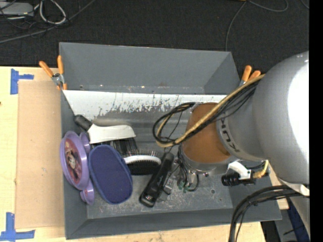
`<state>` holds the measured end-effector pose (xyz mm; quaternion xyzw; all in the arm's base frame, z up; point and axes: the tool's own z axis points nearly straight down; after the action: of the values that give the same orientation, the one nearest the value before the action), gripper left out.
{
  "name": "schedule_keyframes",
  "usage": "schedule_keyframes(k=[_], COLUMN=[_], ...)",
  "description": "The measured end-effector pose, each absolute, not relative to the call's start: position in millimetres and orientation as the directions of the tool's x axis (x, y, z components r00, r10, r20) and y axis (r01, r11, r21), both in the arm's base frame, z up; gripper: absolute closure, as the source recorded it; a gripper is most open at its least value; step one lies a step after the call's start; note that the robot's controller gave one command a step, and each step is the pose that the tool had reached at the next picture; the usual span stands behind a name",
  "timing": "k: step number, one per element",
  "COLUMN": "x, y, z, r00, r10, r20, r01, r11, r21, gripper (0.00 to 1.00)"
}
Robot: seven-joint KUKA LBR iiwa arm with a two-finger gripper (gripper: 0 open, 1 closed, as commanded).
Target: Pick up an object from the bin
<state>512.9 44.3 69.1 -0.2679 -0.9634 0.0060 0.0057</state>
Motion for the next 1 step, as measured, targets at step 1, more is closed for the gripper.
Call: schedule_keyframes(k=[1], x=[512.7], y=[50.2], z=[78.3], r00=[-0.821], r10=[0.571], r20=[0.010], r01=[0.571], r11=[0.821], r21=[-0.015], gripper=[0.00])
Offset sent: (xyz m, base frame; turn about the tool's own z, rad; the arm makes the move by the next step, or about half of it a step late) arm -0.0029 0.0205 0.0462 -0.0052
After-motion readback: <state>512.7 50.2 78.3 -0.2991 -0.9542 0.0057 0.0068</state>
